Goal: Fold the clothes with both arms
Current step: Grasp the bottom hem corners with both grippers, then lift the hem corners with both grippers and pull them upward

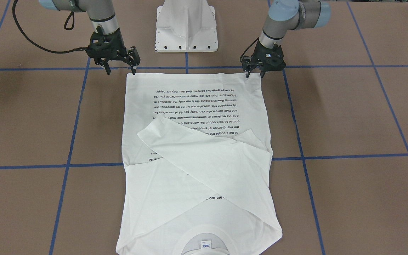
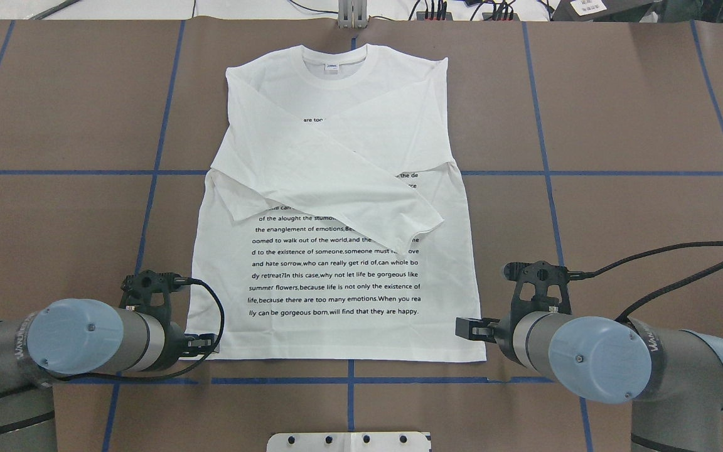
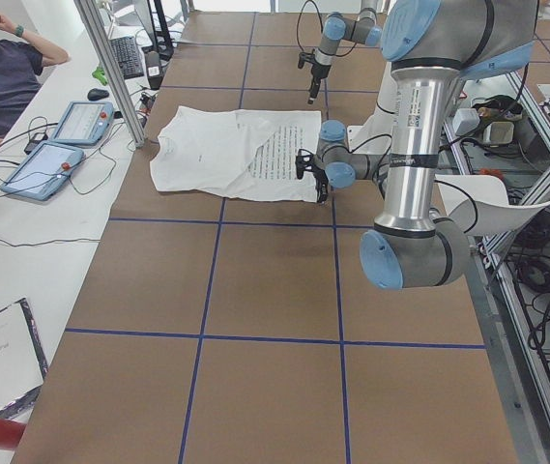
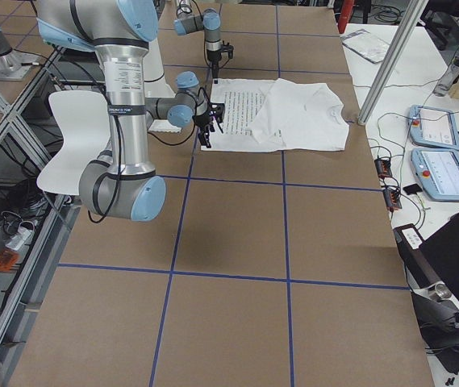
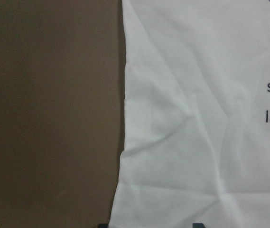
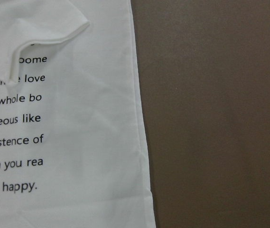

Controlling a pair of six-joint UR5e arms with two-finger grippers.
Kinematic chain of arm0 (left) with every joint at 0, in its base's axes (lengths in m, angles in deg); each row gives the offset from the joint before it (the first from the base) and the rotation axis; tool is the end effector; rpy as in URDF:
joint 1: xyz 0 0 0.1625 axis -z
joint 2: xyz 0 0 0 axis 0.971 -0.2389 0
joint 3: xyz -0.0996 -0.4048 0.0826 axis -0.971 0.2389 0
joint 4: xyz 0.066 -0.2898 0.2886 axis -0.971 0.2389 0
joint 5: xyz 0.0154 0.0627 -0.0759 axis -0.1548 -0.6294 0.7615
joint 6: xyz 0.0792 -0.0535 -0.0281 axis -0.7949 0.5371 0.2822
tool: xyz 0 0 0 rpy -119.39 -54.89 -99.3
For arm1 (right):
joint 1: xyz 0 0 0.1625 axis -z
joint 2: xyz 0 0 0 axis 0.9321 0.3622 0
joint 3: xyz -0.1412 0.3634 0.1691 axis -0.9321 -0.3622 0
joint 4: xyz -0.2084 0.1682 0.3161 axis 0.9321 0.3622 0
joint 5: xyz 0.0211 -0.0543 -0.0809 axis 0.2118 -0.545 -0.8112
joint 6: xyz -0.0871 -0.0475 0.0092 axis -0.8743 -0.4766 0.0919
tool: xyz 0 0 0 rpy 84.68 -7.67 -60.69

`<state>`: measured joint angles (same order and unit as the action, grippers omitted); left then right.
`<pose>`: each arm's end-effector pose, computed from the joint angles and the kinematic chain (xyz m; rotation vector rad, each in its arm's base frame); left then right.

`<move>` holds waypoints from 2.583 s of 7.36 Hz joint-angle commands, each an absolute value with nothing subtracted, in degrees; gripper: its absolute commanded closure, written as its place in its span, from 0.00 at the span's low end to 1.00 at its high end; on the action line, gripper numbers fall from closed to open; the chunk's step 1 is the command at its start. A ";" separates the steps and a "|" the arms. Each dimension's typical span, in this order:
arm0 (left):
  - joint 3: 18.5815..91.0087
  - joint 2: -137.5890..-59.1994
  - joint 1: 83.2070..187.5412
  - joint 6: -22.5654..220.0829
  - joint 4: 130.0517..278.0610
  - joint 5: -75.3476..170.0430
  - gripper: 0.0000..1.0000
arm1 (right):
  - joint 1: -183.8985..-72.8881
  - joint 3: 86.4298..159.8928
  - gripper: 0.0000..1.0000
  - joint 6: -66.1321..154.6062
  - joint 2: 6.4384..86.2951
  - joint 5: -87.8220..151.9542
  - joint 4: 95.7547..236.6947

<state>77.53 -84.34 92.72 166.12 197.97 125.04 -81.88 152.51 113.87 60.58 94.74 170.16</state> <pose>0.4678 -0.2613 0.3821 0.0349 0.8731 -0.0715 -0.4481 -0.2490 0.3359 0.1928 -0.8112 0.1831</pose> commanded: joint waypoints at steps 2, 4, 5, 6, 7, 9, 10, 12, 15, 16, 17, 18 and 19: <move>77.47 -84.34 92.53 166.12 197.82 125.04 0.66 | -81.68 152.51 0.00 113.87 60.58 94.74 170.16; 77.47 -84.42 92.35 166.12 197.73 125.04 0.84 | -81.59 152.51 0.00 113.96 60.58 94.74 170.16; 77.47 -84.42 92.35 166.12 197.73 125.04 1.00 | -81.59 152.51 0.00 113.96 60.58 94.74 170.16; 77.64 -84.42 92.35 166.12 197.73 124.96 1.00 | -81.59 152.51 0.00 113.96 60.58 94.74 170.16; 77.91 -84.42 92.35 166.12 197.73 124.96 1.00 | -81.51 152.51 0.00 113.96 60.58 94.74 170.16; 79.31 -84.42 92.44 166.03 197.64 125.22 1.00 | -81.51 152.51 0.00 114.04 60.58 94.39 170.16; 80.88 -84.34 92.70 165.86 197.55 125.39 1.00 | -80.98 152.51 0.00 115.00 60.50 93.69 170.16; 82.30 -84.33 92.61 165.68 197.46 125.75 1.00 | -77.66 152.16 0.01 118.69 60.23 90.19 170.16; 82.30 -84.69 92.44 165.68 197.55 126.01 1.00 | -74.31 149.09 0.26 122.13 59.53 86.92 169.99; 82.30 -84.69 92.44 165.59 197.55 126.01 1.00 | -74.21 148.82 0.27 122.13 59.53 86.83 169.99; 82.22 -84.86 92.44 165.50 197.64 126.10 1.00 | -74.21 148.30 0.33 122.13 59.44 86.83 169.99; 82.21 -84.95 92.44 165.50 197.64 126.01 1.00 | -73.78 148.20 0.38 122.13 59.44 86.74 169.99; 82.30 -84.95 92.44 165.50 197.64 126.01 1.00 | -73.68 148.20 0.38 122.13 59.35 86.74 169.90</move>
